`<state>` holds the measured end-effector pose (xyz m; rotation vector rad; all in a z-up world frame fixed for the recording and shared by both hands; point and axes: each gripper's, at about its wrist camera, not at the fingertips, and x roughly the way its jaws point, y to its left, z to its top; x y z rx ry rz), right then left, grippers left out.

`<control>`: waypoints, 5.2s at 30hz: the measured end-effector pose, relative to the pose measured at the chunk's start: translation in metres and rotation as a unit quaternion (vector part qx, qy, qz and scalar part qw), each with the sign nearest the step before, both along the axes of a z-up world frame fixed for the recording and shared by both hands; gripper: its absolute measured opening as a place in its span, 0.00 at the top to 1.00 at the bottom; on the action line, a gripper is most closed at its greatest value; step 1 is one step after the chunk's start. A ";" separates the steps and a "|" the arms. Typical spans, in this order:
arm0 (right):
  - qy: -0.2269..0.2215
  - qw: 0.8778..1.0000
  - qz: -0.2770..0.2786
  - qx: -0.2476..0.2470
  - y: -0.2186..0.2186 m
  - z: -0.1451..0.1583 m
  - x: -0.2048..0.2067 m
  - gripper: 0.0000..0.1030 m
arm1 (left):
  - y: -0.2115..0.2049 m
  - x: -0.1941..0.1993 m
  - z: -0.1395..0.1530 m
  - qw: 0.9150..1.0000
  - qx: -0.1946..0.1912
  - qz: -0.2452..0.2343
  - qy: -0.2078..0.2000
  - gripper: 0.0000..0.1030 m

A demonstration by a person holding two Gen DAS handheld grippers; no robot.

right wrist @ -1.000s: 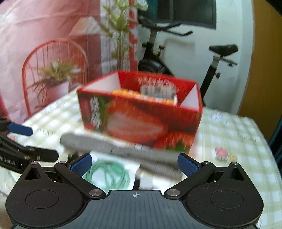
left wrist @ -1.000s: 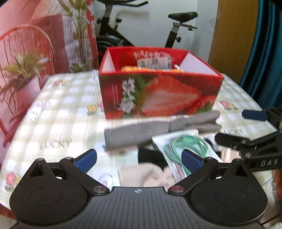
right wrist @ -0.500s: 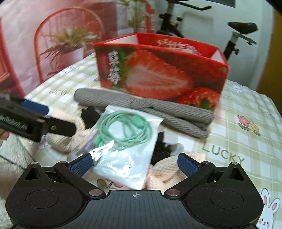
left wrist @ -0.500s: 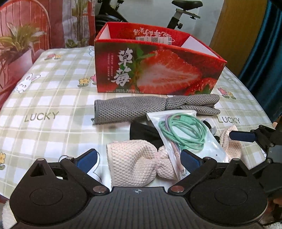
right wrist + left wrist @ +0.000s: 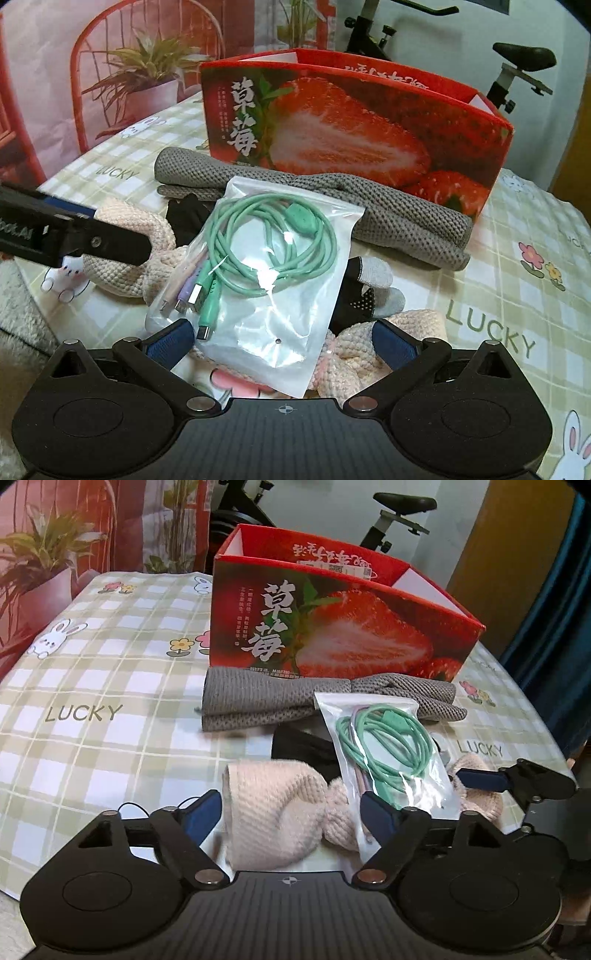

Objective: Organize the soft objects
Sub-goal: 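Move both tools down to the clear bag of green cables, then close the left gripper on the cable bag while the right gripper grips its other edge, then lift the cable bag with both grippers toward the red box, then lower the cable bag into the red box and open both grippers, then move both tools down to the pink knit towel in front of the box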

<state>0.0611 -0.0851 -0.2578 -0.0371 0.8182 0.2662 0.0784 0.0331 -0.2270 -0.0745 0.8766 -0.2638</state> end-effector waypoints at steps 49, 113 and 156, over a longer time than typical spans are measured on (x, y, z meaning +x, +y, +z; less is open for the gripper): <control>-0.032 0.994 -0.008 0.104 -0.028 0.006 0.005 0.52 | -0.033 0.051 -0.011 0.996 -0.077 -0.041 0.016 0.59; -0.083 0.994 -0.033 0.067 -0.113 0.086 0.189 0.65 | -0.089 0.210 0.076 0.983 -0.106 -0.131 -0.070 0.61; -0.076 0.996 -0.023 0.049 -0.056 0.053 0.004 0.51 | 0.014 0.023 0.038 0.998 0.005 -0.050 -0.033 0.28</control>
